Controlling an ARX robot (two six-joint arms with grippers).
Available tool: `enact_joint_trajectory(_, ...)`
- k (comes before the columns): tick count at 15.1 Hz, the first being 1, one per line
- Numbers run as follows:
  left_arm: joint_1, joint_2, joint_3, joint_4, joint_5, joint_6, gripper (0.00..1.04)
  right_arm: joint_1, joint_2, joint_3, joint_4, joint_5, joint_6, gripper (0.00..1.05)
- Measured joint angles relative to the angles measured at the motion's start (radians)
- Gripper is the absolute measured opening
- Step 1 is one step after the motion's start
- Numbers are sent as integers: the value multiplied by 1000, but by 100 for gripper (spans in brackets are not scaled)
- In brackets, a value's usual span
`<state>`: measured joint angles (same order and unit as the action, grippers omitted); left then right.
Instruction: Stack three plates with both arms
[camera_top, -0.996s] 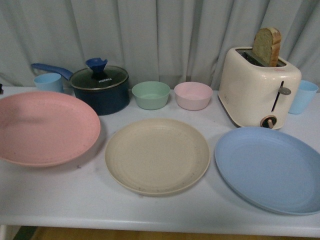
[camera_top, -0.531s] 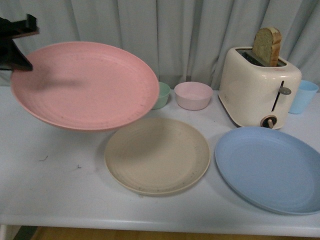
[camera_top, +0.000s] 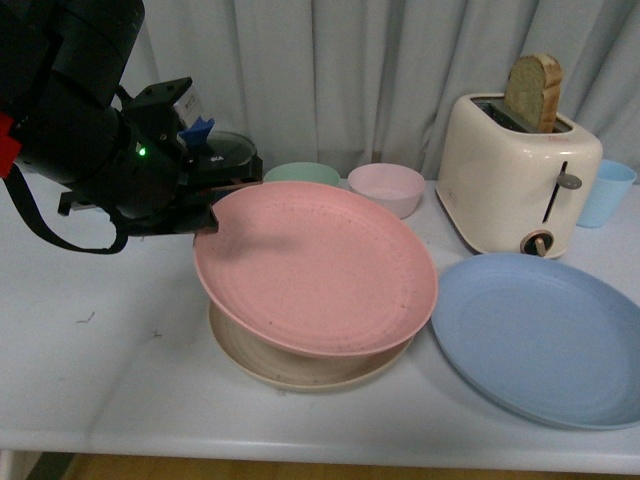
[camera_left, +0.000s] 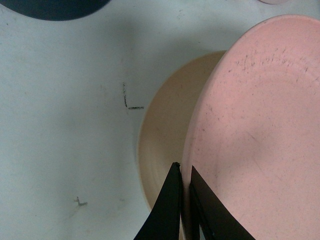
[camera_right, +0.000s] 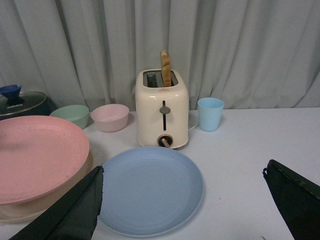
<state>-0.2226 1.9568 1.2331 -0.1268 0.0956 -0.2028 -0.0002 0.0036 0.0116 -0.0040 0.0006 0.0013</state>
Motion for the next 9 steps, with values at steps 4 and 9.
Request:
enact_joint_trajectory(4, 13, 92, 57, -3, -2, -4, 3, 0, 0, 0, 0, 0, 0, 98)
enact_joint_trajectory(9, 17, 154, 78, 10, -33, 2, 10, 0, 0, 0, 0, 0, 0, 98)
